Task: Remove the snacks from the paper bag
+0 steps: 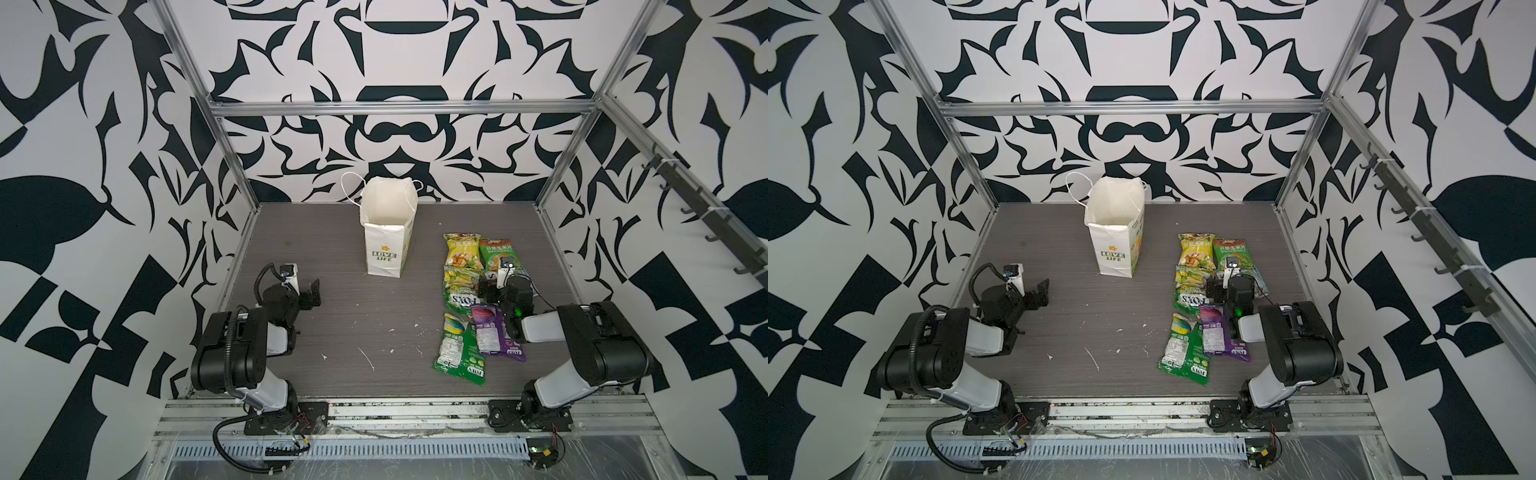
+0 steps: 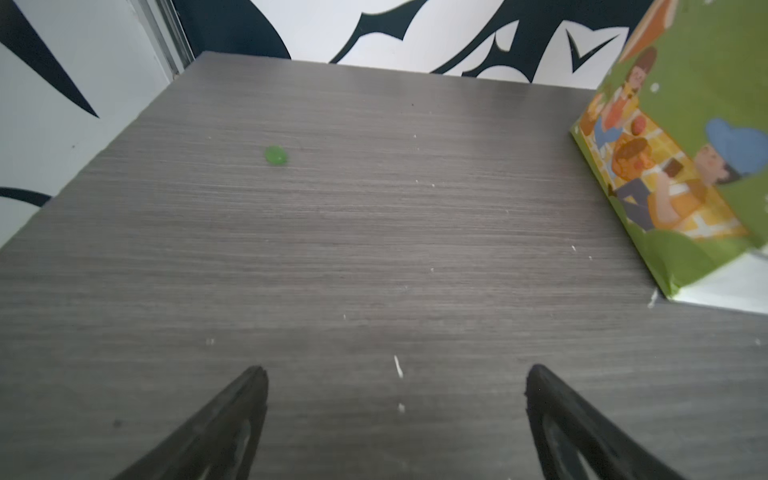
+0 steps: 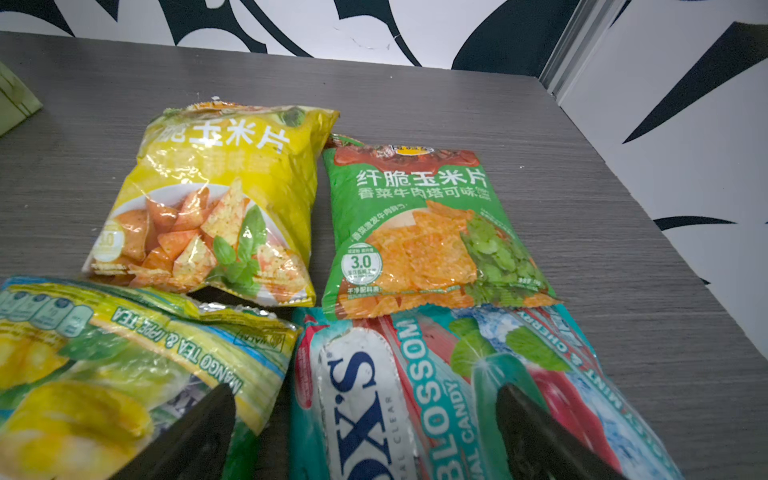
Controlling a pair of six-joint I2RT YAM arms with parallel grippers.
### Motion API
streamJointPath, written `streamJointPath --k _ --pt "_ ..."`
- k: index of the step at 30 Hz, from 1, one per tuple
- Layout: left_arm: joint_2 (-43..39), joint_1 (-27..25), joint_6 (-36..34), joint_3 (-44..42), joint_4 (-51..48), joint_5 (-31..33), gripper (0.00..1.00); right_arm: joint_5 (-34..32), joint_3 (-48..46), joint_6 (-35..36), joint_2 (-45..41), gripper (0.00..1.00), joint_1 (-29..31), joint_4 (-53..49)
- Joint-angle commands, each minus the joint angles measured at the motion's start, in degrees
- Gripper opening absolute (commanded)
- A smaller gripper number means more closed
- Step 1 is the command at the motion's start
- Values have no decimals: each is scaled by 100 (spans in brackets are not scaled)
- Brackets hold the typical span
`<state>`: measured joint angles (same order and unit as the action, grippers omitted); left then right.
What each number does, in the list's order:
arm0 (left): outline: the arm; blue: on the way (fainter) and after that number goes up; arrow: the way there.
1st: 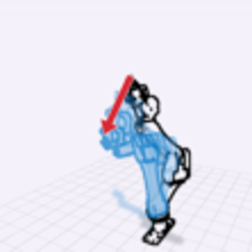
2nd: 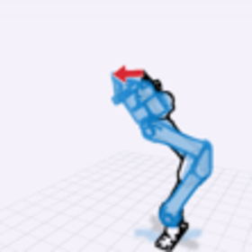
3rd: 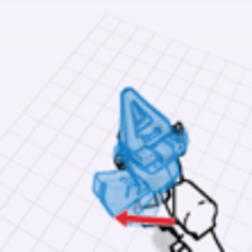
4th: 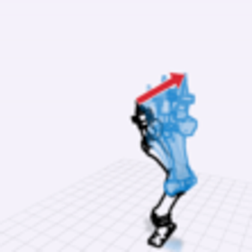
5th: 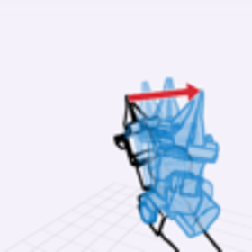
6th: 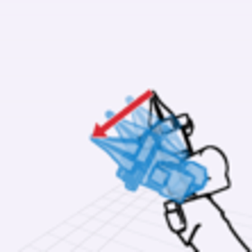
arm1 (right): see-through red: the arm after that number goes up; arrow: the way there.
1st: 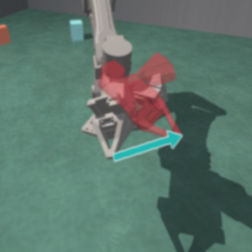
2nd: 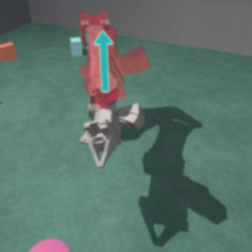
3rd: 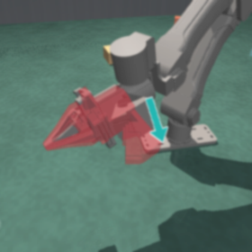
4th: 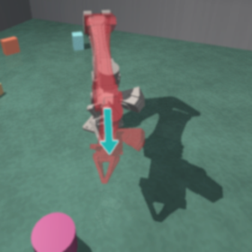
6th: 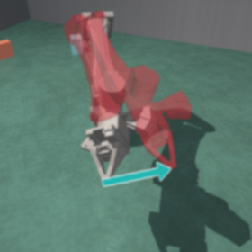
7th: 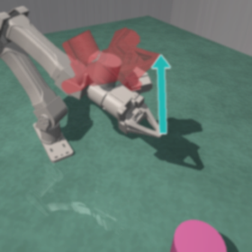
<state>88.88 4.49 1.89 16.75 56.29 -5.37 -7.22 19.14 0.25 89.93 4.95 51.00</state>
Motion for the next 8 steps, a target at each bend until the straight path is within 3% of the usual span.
streamJointPath --k 1,5,8 --pt "-29 47 111 360 -276 244 99 18 108 56 -91 100 0 145" --pt "-31 52 353 586 -754 758 99 19 108 48 -95 100 3 142" --pt "18 52 360 529 -533 796 99 17 108 53 -98 100 -2 141"
